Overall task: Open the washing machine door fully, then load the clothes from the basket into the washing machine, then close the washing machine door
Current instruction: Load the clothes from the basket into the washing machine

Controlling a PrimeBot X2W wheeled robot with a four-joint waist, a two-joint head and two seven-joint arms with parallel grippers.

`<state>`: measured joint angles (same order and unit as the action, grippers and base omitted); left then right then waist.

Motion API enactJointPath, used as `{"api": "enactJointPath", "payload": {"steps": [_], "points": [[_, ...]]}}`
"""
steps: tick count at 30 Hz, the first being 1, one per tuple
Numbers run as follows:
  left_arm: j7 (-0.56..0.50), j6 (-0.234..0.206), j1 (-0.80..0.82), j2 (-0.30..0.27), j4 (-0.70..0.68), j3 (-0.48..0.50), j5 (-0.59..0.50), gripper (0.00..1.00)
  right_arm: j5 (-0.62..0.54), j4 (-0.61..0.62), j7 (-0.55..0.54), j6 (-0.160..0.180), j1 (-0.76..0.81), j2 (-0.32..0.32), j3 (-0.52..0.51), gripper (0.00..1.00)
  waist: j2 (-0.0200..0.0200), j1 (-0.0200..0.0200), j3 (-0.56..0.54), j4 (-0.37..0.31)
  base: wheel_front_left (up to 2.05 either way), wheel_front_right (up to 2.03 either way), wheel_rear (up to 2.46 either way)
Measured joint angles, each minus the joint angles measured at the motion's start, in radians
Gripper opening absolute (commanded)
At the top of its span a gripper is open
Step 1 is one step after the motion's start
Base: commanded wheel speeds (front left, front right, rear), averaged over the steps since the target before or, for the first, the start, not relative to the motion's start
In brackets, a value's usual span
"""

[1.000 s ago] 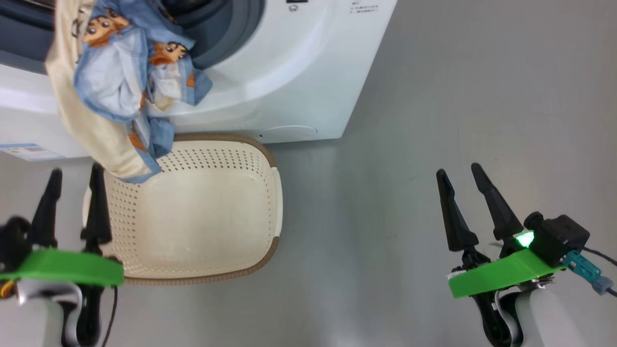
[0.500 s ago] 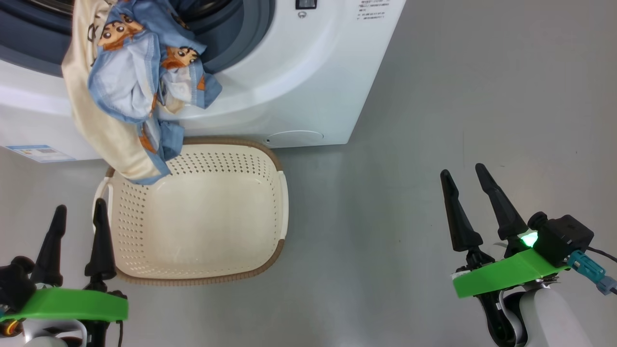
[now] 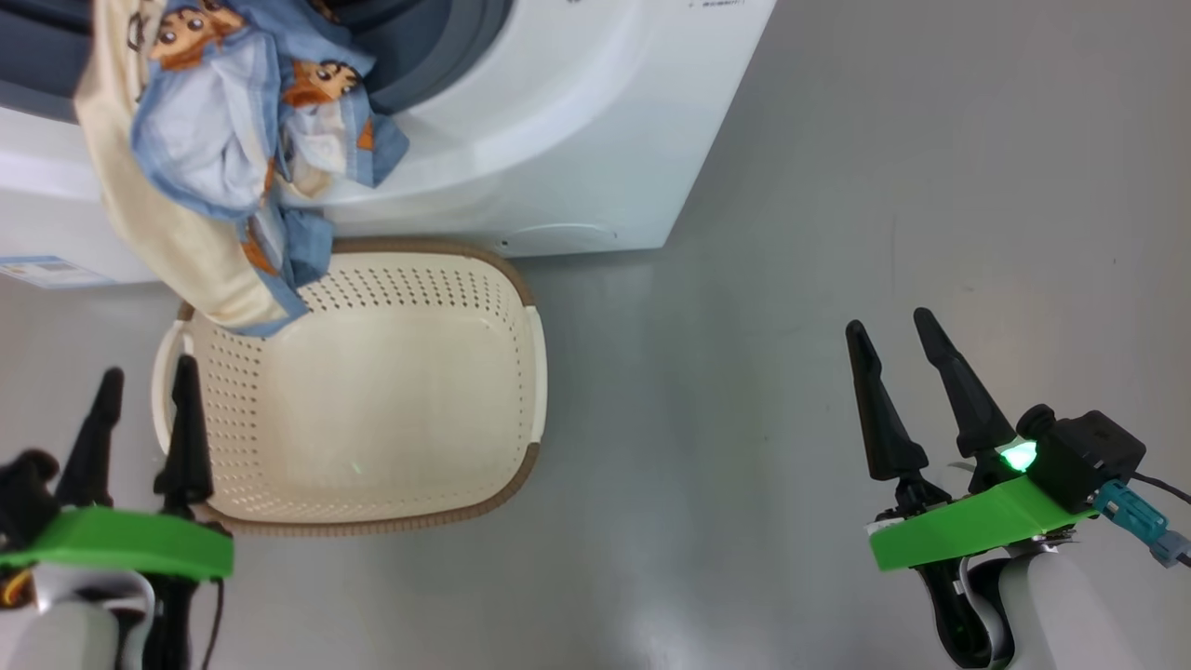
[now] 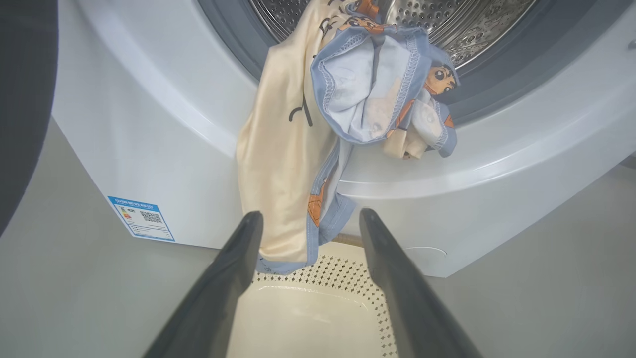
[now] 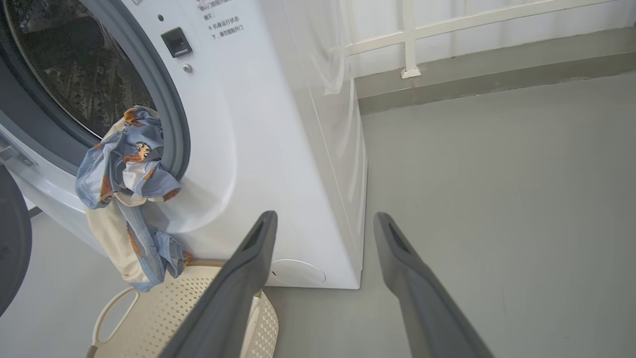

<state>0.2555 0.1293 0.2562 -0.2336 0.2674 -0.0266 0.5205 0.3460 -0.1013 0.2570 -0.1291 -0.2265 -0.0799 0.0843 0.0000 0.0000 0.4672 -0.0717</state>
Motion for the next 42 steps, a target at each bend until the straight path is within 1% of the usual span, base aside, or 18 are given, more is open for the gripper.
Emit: {"api": "enactJointPath", "payload": {"steps": [6,13,25,32,37,42], "points": [[0.0,0.0,0.114,-0.049,0.113,-0.044,0.015,1.0,-0.001,0.01,0.0,0.0,-0.019,0.012,0.003,1.0,0.0,0.0,0.047,-0.01,0.0,0.0,0.0],[0.0,0.0,0.252,-0.09,0.254,-0.099,0.068,1.0,-0.002,0.02,0.0,0.0,-0.049,0.017,0.013,1.0,0.0,0.0,0.104,-0.03,0.0,0.0,0.0],[0.0,0.0,0.426,-0.192,0.448,-0.204,0.138,1.0,-0.001,0.027,0.0,0.0,-0.084,0.021,0.065,1.0,0.0,0.0,0.167,-0.091,0.0,0.0,0.0],[0.0,0.0,0.509,-0.246,0.506,-0.294,0.182,1.0,0.0,0.029,0.0,0.0,-0.087,0.023,0.093,1.0,0.0,0.0,0.196,-0.12,0.0,0.0,0.0],[0.0,0.0,0.547,-0.259,0.514,-0.34,0.21,1.0,0.0,0.035,0.0,0.0,-0.087,0.023,0.096,1.0,0.0,0.0,0.211,-0.134,0.0,0.0,0.0],[0.0,0.0,0.575,-0.268,0.491,-0.366,0.245,1.0,0.0,0.039,0.0,0.0,-0.088,0.023,0.097,1.0,0.0,0.0,0.22,-0.143,0.0,0.0,0.0]]}}
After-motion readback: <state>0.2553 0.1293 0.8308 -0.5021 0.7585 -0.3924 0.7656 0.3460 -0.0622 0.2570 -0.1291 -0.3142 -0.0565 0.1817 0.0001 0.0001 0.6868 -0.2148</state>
